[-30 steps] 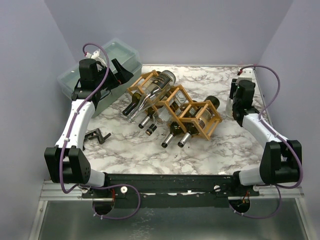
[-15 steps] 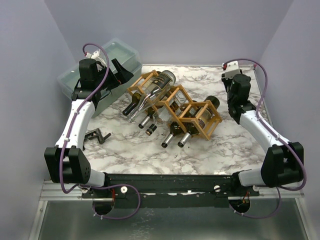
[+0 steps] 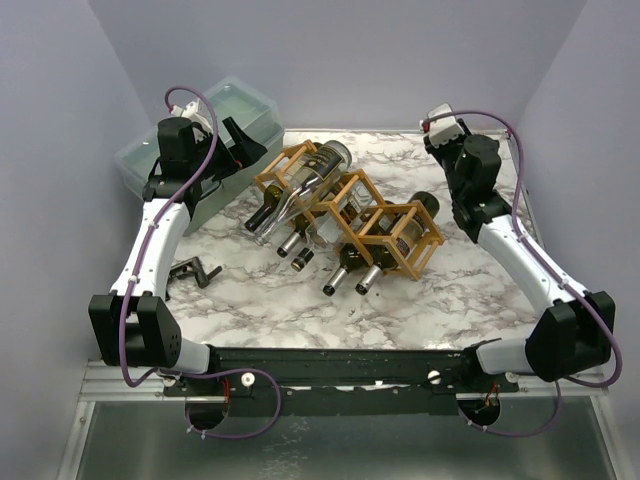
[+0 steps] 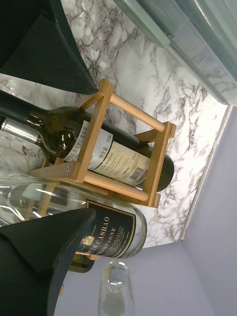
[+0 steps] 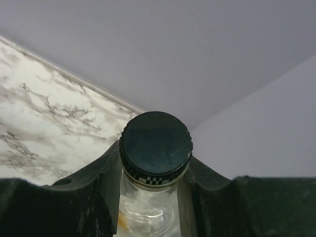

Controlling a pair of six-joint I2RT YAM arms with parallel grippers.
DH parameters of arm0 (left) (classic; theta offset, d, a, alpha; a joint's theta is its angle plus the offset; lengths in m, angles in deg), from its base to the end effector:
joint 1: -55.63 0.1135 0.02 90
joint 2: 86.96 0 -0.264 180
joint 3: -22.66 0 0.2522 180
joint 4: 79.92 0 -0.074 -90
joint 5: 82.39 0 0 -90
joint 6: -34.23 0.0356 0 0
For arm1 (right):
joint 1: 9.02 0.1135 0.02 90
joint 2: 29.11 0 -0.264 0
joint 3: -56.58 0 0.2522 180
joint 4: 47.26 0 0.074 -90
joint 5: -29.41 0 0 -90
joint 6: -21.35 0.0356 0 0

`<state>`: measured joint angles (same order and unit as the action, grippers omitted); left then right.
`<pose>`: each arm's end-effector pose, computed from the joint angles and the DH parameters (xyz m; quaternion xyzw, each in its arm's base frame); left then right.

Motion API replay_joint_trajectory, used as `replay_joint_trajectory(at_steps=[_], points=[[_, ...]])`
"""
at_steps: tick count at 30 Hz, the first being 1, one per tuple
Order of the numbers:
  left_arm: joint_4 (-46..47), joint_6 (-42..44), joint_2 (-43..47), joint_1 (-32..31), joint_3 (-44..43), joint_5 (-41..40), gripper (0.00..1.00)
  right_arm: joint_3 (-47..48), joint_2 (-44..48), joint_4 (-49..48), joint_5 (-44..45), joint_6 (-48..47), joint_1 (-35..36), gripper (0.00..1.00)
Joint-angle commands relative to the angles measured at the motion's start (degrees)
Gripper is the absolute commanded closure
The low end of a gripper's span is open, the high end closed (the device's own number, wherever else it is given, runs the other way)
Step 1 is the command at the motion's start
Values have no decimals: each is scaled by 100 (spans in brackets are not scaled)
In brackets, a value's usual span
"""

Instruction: Put the wine bottle on the wine rack

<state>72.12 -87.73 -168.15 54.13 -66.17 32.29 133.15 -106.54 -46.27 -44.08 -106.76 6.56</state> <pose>0.3288 -0.0235 0.3710 -0.0928 0.8057 -0.3286 0.4840 0.3136 0.0770 0.3639 -0.2320 0.6795 -0.2356 0.6550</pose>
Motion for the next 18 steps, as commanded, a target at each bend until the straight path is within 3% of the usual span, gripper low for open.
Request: replay_joint_trajectory(at_steps=[1,18], points=[[91,-3,96,53,36,144,2,741,333,-609,-558,-936,265,99],[-81,93,79,97,-58,46,1,1535,167,389,-457,-2287,2048,99]])
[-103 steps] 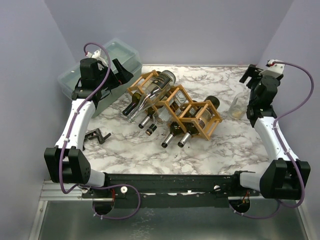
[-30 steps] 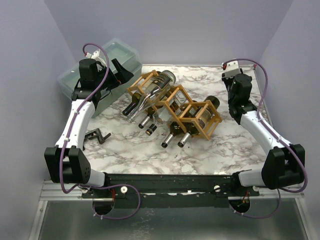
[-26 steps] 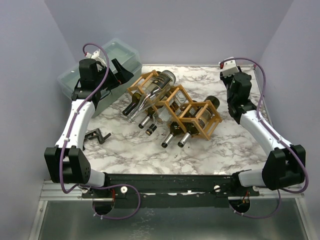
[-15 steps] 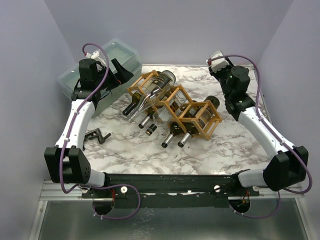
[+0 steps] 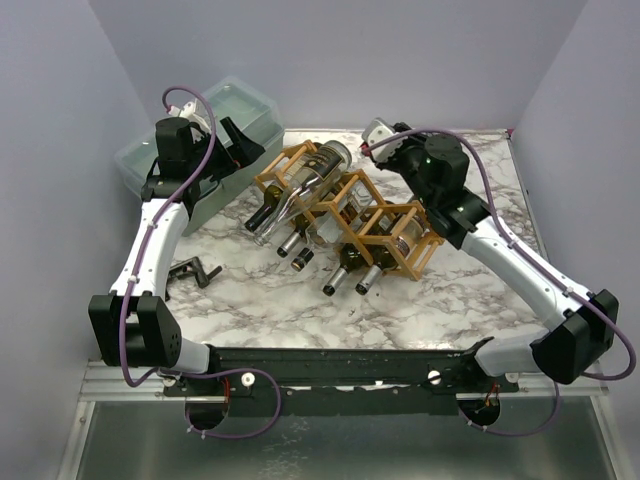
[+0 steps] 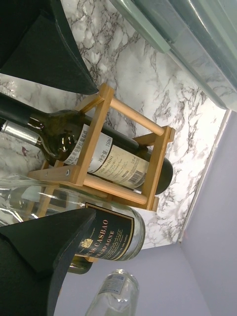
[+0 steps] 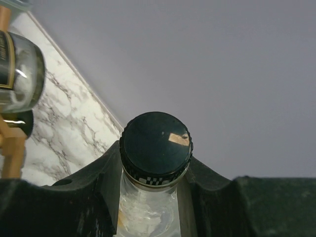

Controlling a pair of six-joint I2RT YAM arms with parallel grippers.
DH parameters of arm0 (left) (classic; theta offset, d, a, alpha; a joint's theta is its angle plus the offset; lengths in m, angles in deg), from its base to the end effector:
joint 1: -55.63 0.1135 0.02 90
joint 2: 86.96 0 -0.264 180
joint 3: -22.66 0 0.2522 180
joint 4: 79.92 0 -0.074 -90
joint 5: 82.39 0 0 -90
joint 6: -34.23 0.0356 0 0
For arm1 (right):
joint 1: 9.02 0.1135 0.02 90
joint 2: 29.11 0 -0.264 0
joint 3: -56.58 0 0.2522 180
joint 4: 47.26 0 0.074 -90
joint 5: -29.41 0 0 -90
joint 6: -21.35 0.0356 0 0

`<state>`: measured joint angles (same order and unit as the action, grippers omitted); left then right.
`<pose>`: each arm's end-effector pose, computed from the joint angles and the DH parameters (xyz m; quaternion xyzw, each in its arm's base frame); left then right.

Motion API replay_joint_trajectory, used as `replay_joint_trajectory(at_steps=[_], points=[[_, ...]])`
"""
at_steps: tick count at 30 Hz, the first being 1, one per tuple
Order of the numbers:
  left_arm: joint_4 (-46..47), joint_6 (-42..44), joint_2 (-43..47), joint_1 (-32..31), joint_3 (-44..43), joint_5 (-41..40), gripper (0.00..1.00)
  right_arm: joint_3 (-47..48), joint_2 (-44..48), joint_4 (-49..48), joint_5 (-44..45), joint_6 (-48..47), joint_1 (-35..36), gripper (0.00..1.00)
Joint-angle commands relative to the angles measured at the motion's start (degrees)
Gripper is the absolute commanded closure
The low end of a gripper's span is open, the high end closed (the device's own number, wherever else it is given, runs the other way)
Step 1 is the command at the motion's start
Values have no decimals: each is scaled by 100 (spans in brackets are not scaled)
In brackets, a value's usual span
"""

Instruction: Put the wine bottle on the wine rack

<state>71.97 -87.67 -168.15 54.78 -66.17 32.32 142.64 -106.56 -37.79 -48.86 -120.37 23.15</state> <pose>0.3289 -0.0198 0.3707 -0.0972 0.8058 -0.3257 0.4849 0.2754 0.1647 0.4073 -0.4203 0.5750 -0.1903 0.6756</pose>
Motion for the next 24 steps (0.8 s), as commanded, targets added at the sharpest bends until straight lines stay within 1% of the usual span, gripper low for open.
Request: replay_joint_trajectory(at_steps=[1,8,12,16,24], points=[[-75,96,74,31,-61,36,1,601,161,-431,89,-1039,527,99],[-123,114,-9,31,-87,16,1,371,175,-299,696,-1691,1301,99],[-130,130,-15,31,-83,0,2,125,235,-293,981,-1885,1725,100],[-147,147,-16,31,-95,-19,2,23,296,-158,1115,-1894,2011,100],[-173,167,11,31,-105,-45,2,-409,328,55,1627,-2426,2519,100]])
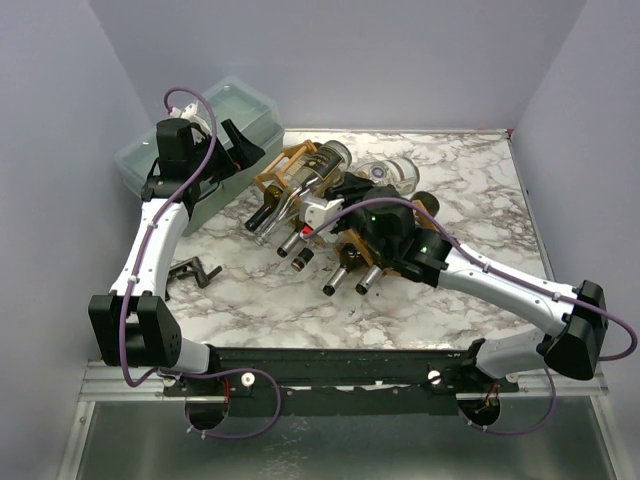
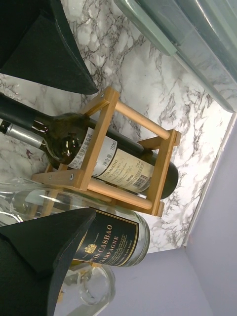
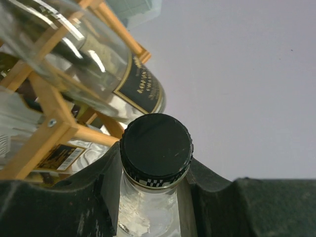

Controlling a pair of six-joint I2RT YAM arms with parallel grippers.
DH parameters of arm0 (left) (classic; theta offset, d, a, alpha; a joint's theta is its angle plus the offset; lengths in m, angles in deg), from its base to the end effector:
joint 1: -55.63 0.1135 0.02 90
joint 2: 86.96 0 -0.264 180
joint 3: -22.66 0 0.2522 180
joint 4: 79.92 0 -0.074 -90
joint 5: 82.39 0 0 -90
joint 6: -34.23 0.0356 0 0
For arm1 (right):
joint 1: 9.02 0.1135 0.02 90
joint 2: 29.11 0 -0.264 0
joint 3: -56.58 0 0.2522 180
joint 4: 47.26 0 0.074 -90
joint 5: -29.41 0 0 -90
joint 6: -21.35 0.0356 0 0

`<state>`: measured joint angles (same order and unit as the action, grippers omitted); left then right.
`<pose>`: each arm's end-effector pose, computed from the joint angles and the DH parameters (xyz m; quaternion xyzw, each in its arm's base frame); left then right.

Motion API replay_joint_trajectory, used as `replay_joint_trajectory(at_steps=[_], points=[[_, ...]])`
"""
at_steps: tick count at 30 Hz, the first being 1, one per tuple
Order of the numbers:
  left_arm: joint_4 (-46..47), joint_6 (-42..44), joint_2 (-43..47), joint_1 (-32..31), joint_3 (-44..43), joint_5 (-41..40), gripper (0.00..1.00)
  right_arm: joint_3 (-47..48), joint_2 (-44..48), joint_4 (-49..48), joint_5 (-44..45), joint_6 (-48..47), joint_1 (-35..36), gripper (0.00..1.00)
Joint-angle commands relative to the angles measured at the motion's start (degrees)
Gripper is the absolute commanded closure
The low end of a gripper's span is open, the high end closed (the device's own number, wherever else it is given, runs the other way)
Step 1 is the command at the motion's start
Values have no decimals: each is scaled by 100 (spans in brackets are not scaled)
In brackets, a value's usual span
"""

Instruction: Put the wine bottle on the wine rack

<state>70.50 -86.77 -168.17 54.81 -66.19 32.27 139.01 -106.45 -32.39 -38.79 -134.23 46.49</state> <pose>0.3280 -0.0195 0.3682 -0.0954 0.8128 -0.3201 0.4773 0.1914 0.2553 0.3753 -0.5940 0.4754 -0.1996 0.6175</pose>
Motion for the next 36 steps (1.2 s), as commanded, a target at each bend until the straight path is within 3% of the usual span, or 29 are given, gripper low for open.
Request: replay_joint_trajectory(at_steps=[1,16,36], points=[[-31,77,4,29,-102,-41,2,-88,311,-463,676,-1110,237,100],[-37,77,0,29,-101,-49,1,-631,298,187,851,-1749,688,100],[-77,130,-34,29,-111,-111,2,-1511,630,1122,296,-2075,1104,99]])
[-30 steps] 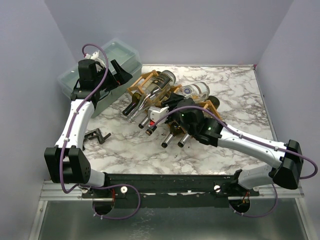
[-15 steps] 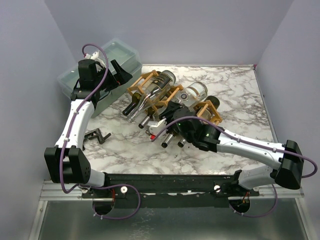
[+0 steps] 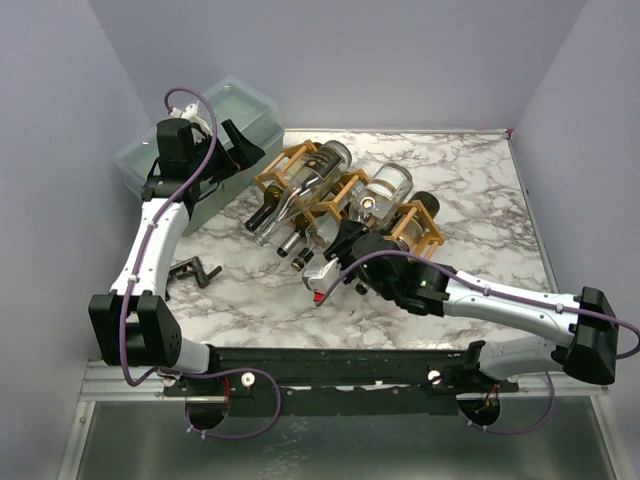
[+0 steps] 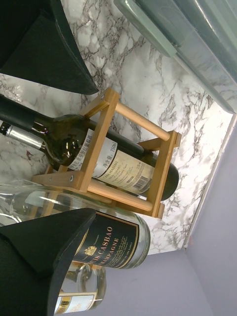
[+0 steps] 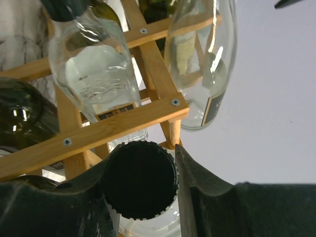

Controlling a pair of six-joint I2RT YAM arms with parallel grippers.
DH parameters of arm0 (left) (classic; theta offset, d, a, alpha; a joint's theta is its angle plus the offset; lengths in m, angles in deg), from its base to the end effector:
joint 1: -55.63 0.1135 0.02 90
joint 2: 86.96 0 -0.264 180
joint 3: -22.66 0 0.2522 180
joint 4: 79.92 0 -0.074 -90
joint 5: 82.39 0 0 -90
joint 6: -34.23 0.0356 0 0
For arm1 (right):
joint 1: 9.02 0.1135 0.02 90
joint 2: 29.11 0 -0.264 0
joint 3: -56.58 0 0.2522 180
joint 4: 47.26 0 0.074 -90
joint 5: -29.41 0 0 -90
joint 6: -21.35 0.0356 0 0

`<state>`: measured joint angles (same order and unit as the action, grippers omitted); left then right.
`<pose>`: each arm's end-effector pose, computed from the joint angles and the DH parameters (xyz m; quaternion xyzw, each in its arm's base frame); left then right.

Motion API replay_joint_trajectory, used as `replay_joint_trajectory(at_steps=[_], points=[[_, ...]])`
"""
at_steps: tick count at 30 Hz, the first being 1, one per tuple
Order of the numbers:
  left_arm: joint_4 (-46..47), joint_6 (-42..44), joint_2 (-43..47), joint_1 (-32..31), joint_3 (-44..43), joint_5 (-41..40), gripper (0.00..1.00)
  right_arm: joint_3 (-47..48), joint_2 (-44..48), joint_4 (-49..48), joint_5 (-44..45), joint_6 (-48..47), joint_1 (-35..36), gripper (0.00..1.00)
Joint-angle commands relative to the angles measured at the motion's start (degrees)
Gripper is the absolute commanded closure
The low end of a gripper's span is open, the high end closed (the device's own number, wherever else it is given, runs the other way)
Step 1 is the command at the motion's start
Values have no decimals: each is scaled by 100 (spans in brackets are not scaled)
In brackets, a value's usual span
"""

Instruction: Put the wine bottle on the wine rack

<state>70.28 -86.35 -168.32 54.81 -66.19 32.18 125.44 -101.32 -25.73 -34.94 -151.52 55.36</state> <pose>0.3286 -0.0195 0.3670 -0.0939 0.8147 -0.3174 0.4761 0.1381 0.2524 0.3055 -0.7548 0.3463 -0.2690 0.4879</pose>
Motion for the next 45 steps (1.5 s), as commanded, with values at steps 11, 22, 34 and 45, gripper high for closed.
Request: replay_joint_trajectory(at_steps=[11,22,34,45], points=[[-94,132,-31,26,-126,-155,2,-48,-243,672,-45,-51,446,86],[-135,192,9,20,-137,-223,1,-47,26,861,-622,428,506,5],[-272,445,301,12,-265,-316,1,1903,216,2145,-1359,3176,763,0],[-620,854,1011,-438,-1295,-234,1,2030,1473,-798,1210,6452,765,0]])
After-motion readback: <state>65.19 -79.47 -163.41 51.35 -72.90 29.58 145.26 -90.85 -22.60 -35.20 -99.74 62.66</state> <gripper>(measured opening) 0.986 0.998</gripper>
